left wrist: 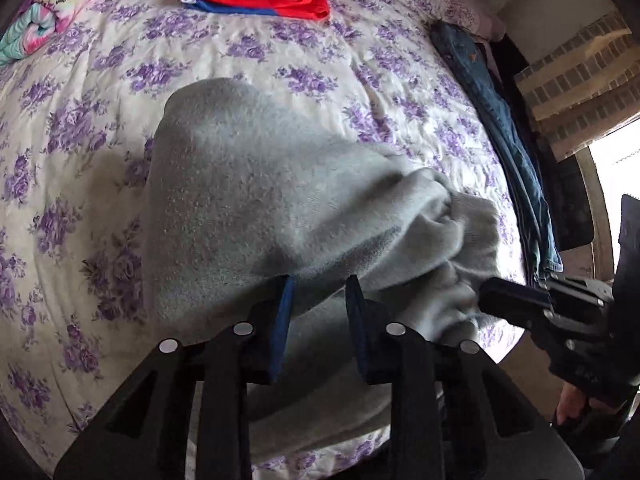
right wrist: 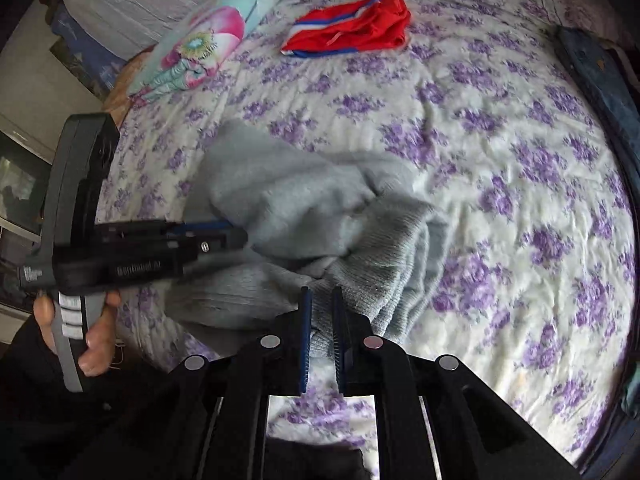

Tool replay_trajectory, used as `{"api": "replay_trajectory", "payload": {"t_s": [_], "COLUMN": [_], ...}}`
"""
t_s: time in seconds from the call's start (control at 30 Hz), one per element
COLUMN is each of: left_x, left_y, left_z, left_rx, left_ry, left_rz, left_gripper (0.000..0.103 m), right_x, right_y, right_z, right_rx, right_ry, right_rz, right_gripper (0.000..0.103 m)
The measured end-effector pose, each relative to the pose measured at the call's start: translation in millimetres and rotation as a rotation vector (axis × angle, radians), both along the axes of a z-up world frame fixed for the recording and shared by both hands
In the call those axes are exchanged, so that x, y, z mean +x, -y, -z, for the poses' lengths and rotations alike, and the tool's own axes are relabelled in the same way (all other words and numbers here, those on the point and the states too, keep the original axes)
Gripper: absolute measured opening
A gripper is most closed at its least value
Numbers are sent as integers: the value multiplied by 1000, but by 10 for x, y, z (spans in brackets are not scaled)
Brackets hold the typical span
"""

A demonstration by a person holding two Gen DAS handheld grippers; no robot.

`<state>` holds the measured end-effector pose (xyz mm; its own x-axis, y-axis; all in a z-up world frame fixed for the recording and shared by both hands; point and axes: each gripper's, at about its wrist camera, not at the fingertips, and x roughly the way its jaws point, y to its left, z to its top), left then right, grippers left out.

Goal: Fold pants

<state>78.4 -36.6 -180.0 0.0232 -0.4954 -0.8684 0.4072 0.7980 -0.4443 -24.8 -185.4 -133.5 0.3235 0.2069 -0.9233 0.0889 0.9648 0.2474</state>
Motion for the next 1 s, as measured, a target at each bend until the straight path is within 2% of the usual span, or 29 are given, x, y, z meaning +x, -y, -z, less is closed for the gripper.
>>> {"api": "replay_trajectory", "payload": {"t_s": [0.07, 0.17, 0.23, 0.3, 0.37, 0.43, 0.53, 0.63, 0.67, 0.73, 0.83, 0.87, 0.9, 0.93, 1.0], "left_x": [91, 193, 240, 214, 113, -25, -244, -399, -417, -444, -478, -485, -491, -512, -552], "left_y": [-20, -64, -101, -122, -153, -228, -355, -428, -454, -531, -624, -646, -660, -673, -652], "left_z": [115, 242, 259, 193, 53, -106, -236, -214, -188, -136, -91, -78, -63, -54, -60], "left_rx": [8, -25, -47, -38, -5, -8, -57, -37, -34, -38, -58, -63, -68, -72, -77], "left_ry": [-14, -40, -72, -74, -22, 27, 34, 24, 9, -19, -37, -44, -51, -55, -49], "left_rz": [-15, -21, -37, -38, -29, -14, 1, 4, -1, -20, -47, -54, -58, -59, -46], "left_gripper": [8, 6, 5, 5, 5, 6, 11, 11, 11, 11, 11, 11, 11, 12, 12], "right_x": [-73, -18, 44, 78, 78, 140, 448, 952, 1132, 1458, 1800, 1864, 1892, 1903, 1928], "right_y": [76, 80, 53, -23, -96, -152, -286, -534, -603, -748, -906, -922, -928, -933, -971], "right_z": [168, 409, 463, 357, 153, -122, -476, -455, -377, -181, 176, 283, 347, 373, 280], "right_rx": [9, -20, -39, -71, -92, -116, -117, -61, -36, -47, -6, 18, 36, 55, 14], "right_ry": [-47, -45, -57, -89, -97, -47, 79, 131, 118, 64, -81, -122, -132, -129, -75], "right_rz": [18, 24, 14, -39, -94, -134, -190, -289, -312, -350, -421, -426, -418, -406, -363], "right_gripper": [7, 7, 7, 7, 12, 15, 47, 47, 47, 47, 49, 45, 34, 3, 2]}}
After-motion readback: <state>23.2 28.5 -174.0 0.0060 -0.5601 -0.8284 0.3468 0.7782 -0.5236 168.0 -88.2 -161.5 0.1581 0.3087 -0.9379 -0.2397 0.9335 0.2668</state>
